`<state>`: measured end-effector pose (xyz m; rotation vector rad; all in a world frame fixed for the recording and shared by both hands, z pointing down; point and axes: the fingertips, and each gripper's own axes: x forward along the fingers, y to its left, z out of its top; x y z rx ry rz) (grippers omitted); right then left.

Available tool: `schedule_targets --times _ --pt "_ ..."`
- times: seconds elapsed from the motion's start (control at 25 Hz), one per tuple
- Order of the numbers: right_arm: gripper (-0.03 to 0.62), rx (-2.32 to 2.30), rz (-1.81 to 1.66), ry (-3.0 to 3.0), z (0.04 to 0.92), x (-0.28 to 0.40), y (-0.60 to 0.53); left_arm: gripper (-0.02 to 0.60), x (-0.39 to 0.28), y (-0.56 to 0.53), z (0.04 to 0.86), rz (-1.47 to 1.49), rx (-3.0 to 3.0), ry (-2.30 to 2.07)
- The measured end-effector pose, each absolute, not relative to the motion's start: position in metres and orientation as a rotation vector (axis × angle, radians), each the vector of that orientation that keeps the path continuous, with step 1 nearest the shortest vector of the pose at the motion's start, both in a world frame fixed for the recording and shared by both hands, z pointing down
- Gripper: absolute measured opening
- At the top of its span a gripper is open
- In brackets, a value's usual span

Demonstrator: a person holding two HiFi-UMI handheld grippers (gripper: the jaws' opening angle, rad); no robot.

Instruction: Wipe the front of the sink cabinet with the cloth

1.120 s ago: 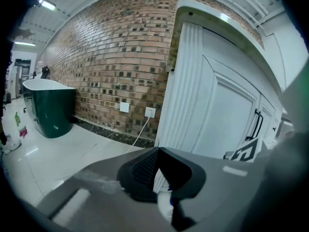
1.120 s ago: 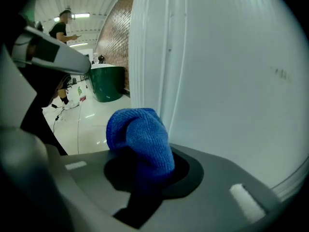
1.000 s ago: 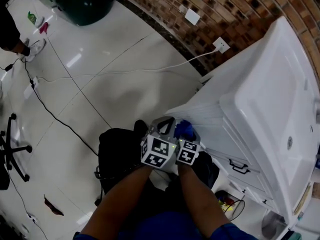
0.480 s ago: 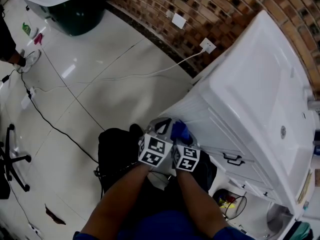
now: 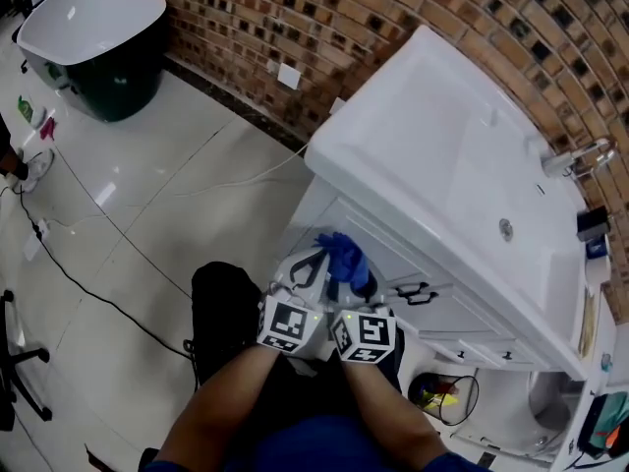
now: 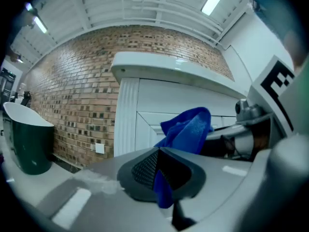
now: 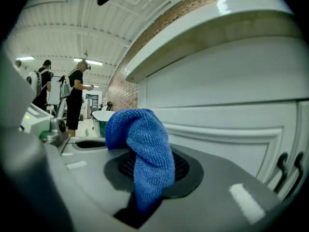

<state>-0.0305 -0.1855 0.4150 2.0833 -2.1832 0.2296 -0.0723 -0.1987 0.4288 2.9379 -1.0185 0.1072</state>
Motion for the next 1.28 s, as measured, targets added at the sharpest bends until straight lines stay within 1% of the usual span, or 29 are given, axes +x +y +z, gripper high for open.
schedule_targets --times 0.12,0.24,0.6,0.88,1.28 --pt "0.080 2.163 0.184 -2.160 0.395 -0.009 -0.181 0.000 -0.068 -0.199 0.421 0.060 2.936 -1.042" --pt "0.080 2.194 0.164 -2.141 0.388 0.003 -0.185 0.002 -0.060 -0.197 0.423 0.077 2.950 -1.023" --pt "0.080 2.202 0.251 -2.094 0.416 0.011 -0.196 0.000 -0.056 -0.206 0.441 0.160 2.911 -1.036" --pt "0.080 2.154 0.338 -2.041 0.453 0.014 -0.199 0.000 -0.063 -0.215 0.470 0.254 2.813 -1.069" --pt "0.080 2.048 0.516 -1.937 0.529 0.010 -0.203 0.000 -0.077 -0.239 0.510 0.382 2.644 -1.109"
